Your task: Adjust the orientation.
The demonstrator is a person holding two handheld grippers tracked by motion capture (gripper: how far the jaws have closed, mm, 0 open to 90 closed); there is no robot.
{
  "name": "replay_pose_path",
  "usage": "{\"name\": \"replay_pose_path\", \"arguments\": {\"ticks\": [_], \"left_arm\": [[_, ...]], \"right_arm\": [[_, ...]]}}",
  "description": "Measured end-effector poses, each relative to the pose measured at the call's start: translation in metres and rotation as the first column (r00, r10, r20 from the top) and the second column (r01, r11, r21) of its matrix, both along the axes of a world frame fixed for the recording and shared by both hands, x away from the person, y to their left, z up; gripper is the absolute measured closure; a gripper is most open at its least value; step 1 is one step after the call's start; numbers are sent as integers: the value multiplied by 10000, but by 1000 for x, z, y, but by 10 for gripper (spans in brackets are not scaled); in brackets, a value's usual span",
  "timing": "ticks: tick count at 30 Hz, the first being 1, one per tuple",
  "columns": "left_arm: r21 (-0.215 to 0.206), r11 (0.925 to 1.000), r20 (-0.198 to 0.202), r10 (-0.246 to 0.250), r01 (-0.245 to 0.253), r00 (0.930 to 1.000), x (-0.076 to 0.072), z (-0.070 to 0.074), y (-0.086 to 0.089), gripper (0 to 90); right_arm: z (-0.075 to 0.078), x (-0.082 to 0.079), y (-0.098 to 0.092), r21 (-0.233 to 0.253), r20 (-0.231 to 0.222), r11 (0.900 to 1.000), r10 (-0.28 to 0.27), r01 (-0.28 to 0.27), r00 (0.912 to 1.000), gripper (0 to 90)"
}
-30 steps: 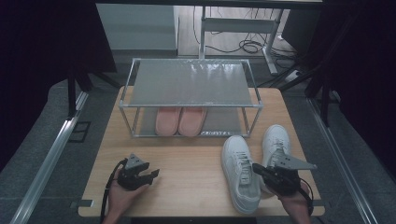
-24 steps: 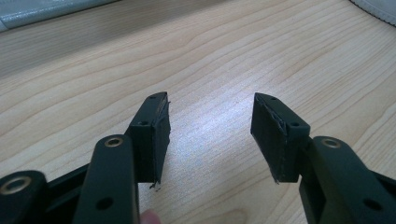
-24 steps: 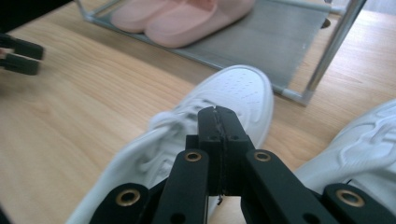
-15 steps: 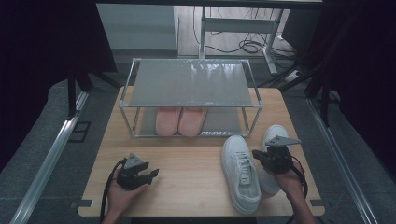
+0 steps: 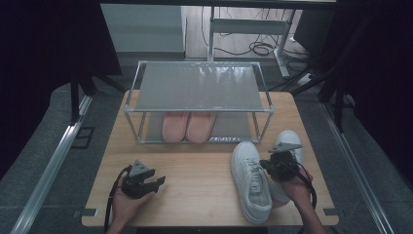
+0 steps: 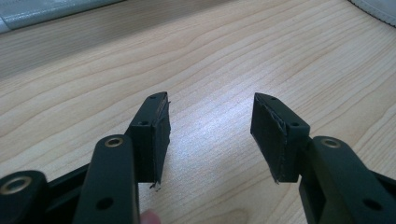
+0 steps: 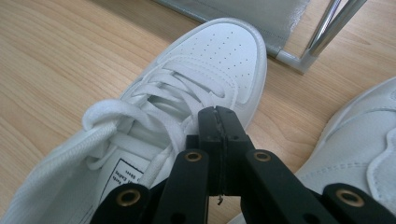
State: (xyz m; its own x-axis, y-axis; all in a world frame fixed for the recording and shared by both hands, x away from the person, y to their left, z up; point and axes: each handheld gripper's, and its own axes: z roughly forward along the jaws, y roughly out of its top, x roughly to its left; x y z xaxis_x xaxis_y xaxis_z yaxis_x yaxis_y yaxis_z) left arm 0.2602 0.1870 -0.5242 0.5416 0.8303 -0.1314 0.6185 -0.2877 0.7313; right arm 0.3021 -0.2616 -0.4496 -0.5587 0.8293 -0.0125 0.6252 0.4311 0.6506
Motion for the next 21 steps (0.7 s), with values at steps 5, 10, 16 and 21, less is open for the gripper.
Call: {"name": "replay_pose_path", "arguments": {"ticks": [5,10,16,21], "left_arm": [[8,10000,-5,-11,11,10000,0,0,0,479],[13,10000,-8,-8,8,10000,0,0,0,480],[18,10000,-11,-7,7,10000,0,0,0,480],[8,10000,6,40,-40,10000,0,0,1,481]], "right_arm": [[-1,0,5,-134,38,9999,-3,4,10000,899],[-1,1,7,-157,22,9999,64,-64,10000,899],[-2,2,16,-27,13,9996,285,-285,9996,899],[-3,4,27,47,17,9983,589,-589,9983,899]]}}
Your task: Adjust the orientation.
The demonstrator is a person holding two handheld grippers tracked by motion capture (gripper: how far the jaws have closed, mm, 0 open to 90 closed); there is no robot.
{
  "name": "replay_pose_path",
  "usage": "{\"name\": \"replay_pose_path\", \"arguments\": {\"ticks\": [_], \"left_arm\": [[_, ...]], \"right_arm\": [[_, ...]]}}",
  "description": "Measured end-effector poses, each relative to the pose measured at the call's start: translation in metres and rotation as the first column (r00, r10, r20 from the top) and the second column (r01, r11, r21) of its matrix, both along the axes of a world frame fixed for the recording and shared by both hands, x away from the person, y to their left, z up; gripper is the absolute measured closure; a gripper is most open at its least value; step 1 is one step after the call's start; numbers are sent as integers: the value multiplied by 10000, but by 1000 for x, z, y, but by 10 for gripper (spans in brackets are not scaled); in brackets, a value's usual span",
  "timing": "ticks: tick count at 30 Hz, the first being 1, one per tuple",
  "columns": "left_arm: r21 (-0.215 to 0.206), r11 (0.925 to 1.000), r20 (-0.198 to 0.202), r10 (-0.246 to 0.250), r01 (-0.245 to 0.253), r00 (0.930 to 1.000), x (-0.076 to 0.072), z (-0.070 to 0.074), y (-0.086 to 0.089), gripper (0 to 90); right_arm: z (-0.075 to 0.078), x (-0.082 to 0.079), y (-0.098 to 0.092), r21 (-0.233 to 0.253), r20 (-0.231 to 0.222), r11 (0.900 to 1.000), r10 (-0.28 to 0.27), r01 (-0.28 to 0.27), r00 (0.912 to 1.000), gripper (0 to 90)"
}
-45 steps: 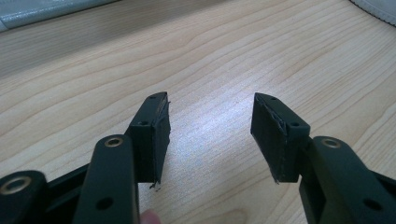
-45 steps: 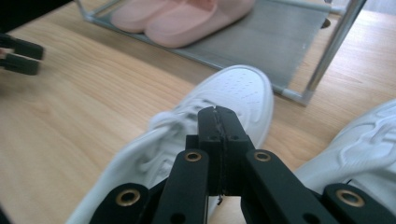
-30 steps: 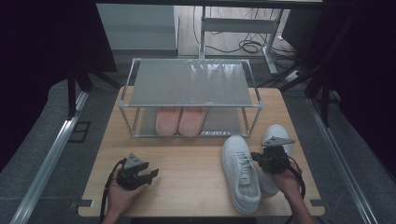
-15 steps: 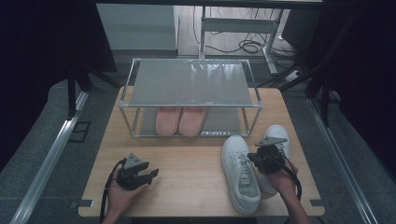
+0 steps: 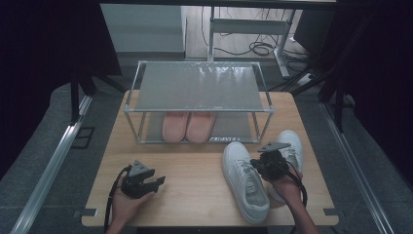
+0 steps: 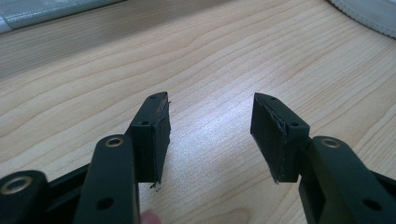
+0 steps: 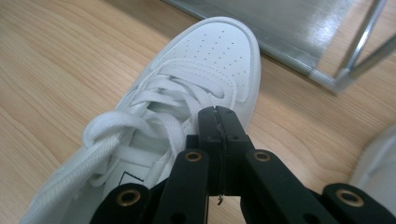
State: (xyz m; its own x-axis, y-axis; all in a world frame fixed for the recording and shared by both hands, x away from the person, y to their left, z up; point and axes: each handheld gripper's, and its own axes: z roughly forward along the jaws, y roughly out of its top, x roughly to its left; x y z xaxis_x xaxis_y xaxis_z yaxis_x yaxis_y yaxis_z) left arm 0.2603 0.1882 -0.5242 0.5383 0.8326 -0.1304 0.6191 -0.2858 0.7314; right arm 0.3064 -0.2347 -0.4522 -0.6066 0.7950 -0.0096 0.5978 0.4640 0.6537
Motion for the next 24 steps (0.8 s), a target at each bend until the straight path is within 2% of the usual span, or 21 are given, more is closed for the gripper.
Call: {"name": "replay_pose_path", "arguments": {"ticks": [9,13,19,24], "left_arm": [[-40,10000,-15,31,-31,10000,0,0,1,481],[8,10000,3,26,-26,10000,0,0,1,481],[-14,10000,14,43,-43,10000,0,0,2,481],[-3,10000,0,42,-42,10000,0,0,2,481]], "right_arm": [[-1,4,18,113,56,9990,432,-433,9991,899],[-2,5,19,256,34,9983,514,-515,9987,899],[1,5,12,355,105,9988,334,-337,9994,898],[-5,6,4,1,-122,10000,-20,20,9999,898]]}}
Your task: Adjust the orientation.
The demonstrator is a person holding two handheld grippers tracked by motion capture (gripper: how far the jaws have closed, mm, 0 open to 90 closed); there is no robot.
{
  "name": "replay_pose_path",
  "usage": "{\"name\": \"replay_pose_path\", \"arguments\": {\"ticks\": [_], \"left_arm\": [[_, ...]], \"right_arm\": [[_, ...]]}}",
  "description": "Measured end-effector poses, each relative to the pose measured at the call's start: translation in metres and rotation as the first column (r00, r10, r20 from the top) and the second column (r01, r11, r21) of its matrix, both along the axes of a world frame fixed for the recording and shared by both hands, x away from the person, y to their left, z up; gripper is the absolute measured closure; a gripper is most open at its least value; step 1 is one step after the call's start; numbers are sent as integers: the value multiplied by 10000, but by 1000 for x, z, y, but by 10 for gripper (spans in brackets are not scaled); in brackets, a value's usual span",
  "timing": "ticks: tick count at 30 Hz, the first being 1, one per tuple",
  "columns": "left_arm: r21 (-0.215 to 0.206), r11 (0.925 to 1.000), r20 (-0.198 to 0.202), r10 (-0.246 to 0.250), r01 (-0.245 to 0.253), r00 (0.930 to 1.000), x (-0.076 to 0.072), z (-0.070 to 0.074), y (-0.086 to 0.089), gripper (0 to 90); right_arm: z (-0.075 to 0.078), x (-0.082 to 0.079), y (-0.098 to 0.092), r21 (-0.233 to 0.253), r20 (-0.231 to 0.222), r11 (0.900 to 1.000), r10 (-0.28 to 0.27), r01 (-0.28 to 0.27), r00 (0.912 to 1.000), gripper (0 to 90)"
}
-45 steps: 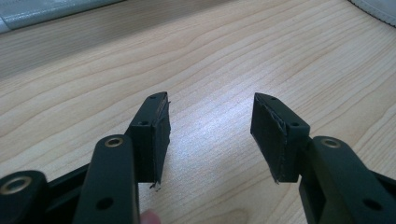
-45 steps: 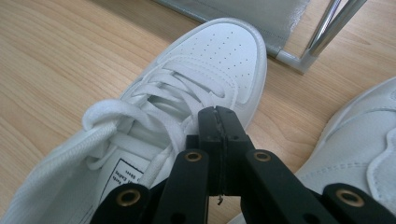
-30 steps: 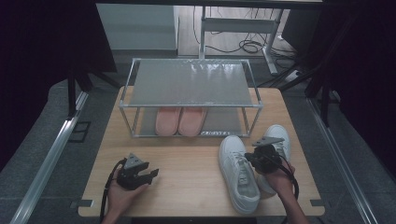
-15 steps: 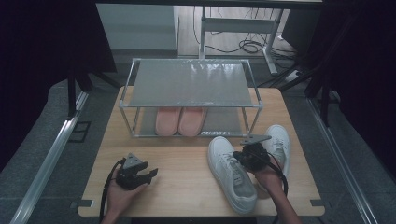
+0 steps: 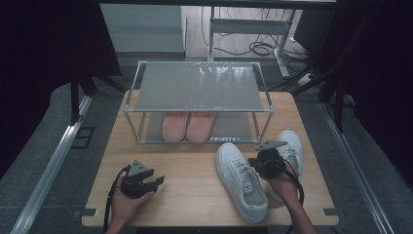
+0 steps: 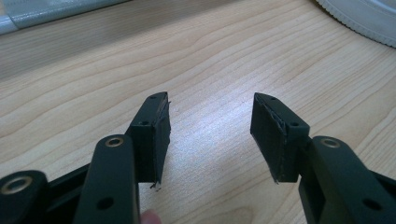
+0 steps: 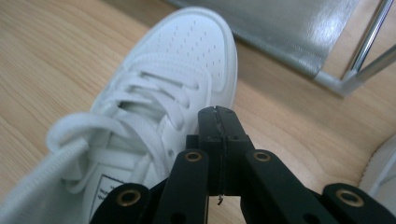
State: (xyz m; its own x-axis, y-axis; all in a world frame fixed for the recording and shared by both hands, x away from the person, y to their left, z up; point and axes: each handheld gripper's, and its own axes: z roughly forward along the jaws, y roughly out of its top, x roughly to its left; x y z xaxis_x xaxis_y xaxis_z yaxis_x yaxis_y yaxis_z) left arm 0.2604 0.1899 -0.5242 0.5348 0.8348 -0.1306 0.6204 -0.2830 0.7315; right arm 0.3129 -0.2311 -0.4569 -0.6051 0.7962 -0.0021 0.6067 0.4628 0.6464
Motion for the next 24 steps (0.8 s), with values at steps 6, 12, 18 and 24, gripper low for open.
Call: {"name": "replay_pose_path", "arguments": {"ticks": [6,12,18,24], "left_arm": [[-12,10000,-1,-3,3,10000,-1,1,-1,482],[-18,10000,29,7,-7,10000,-1,1,0,482],[-29,10000,57,19,-18,10000,-1,1,0,481],[-69,9999,96,75,-75,9999,-1,3,3,481]], "right_arm": [[-5,-1,5,-76,-57,9999,135,-136,9999,899],[-6,1,14,61,-102,9992,408,-407,9991,899],[-6,1,15,185,-77,9988,445,-443,9990,898],[1,-5,3,810,292,9959,378,-400,9989,897]]}}
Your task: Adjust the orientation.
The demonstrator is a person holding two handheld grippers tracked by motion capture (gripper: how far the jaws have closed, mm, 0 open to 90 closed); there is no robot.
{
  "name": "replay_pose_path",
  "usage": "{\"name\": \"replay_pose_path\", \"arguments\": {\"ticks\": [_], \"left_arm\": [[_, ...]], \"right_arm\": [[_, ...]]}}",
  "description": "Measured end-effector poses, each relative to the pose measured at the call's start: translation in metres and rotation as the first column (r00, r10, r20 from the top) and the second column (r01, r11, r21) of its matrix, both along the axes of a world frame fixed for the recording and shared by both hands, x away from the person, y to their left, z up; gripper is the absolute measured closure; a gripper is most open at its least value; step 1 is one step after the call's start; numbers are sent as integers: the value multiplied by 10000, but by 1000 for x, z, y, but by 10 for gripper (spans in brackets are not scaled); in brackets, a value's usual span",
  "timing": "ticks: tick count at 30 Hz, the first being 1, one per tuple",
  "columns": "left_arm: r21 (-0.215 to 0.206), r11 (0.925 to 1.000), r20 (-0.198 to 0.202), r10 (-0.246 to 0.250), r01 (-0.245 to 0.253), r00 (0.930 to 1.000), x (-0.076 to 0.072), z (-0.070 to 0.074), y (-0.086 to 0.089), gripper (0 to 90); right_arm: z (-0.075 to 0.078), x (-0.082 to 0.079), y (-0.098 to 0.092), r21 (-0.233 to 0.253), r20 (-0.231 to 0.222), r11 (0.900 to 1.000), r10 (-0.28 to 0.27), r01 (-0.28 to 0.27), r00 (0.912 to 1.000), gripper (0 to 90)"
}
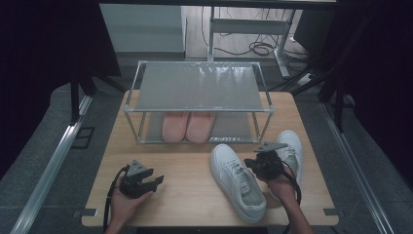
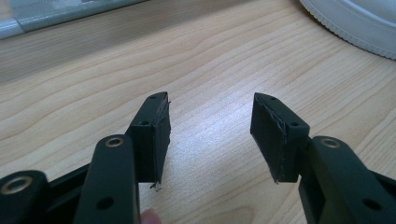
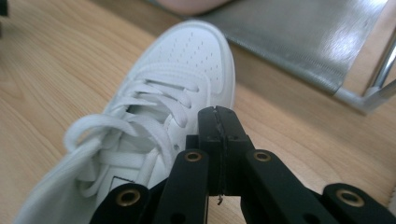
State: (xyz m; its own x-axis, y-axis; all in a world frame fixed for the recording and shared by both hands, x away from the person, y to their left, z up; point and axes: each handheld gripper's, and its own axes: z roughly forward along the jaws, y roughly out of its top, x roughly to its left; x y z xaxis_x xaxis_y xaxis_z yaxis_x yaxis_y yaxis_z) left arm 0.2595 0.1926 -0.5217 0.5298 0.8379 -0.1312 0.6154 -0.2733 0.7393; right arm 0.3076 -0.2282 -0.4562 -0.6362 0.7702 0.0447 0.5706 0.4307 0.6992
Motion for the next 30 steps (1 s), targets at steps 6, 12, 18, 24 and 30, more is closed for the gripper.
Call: {"name": "replay_pose_path", "arguments": {"ticks": [6,12,18,24,30], "left_arm": [[-64,9999,55,94,-94,9999,0,1,2,480],[-93,9999,36,129,-129,9999,0,2,3,476],[-133,9998,28,146,-145,9999,0,1,4,472],[-144,9997,42,184,-183,9998,0,2,6,467],[-122,9997,62,207,-206,9998,0,2,7,466]], "right_arm": [[10,-14,-15,808,504,9967,3,-43,9987,888],[11,-28,-26,1328,894,9909,106,-224,9959,856],[9,-39,-31,1534,993,9873,255,-406,9947,813],[6,-50,-38,1734,1078,9835,327,-512,9936,715],[5,-57,-44,1691,1104,9841,349,-534,9933,653]]}}
